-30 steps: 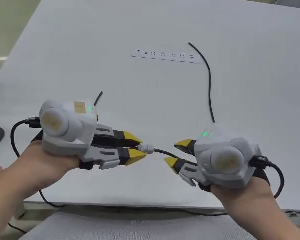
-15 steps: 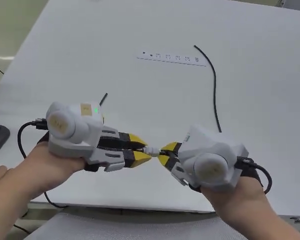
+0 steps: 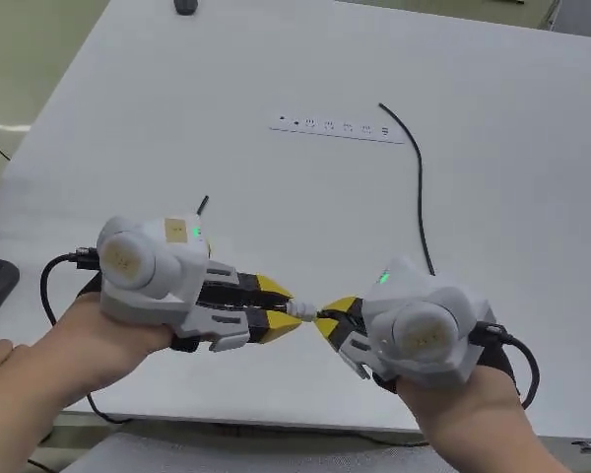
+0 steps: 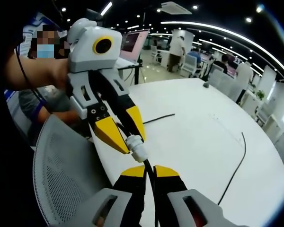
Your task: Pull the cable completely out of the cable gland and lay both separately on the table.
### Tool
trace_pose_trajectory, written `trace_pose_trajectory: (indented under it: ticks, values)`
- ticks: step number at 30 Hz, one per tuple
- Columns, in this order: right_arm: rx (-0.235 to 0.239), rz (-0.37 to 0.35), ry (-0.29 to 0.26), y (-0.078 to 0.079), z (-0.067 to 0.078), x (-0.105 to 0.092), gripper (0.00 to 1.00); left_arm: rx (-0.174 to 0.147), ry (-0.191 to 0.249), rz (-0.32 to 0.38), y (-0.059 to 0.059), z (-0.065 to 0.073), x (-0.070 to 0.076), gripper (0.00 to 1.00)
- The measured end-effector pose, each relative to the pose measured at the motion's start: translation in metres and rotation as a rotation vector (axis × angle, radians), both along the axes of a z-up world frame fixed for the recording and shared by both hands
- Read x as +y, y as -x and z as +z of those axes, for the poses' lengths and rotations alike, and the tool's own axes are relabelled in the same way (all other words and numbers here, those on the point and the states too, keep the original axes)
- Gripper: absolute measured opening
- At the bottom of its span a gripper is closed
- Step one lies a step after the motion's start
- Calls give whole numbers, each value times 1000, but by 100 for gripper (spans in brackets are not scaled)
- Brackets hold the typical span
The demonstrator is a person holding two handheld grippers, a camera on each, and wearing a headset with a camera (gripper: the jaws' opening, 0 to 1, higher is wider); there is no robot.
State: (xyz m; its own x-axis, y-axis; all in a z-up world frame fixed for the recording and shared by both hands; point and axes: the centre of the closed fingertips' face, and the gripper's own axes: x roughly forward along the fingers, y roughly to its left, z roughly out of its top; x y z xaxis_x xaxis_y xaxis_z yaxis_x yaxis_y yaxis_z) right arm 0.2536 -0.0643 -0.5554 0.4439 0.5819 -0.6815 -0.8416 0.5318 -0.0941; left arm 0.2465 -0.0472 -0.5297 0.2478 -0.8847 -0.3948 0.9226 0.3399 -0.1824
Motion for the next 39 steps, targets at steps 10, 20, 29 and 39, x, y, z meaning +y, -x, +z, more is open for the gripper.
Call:
trace_pose_trajectory:
  ticks: [10,20,29,39]
  values:
    - [70,-106,-40,-2,-12,-25,0,2,11,19,0,4,3,15]
    - [141,-197,-25,0,-37,-48,0,3,16,23,5,5,0,15]
    - [212,-280,-42,3,-53,-64,0,9,16,25,7,4,0,15]
    - [162,-220,-53,7,-38,-57,3,8,12,37,3,1,6,15]
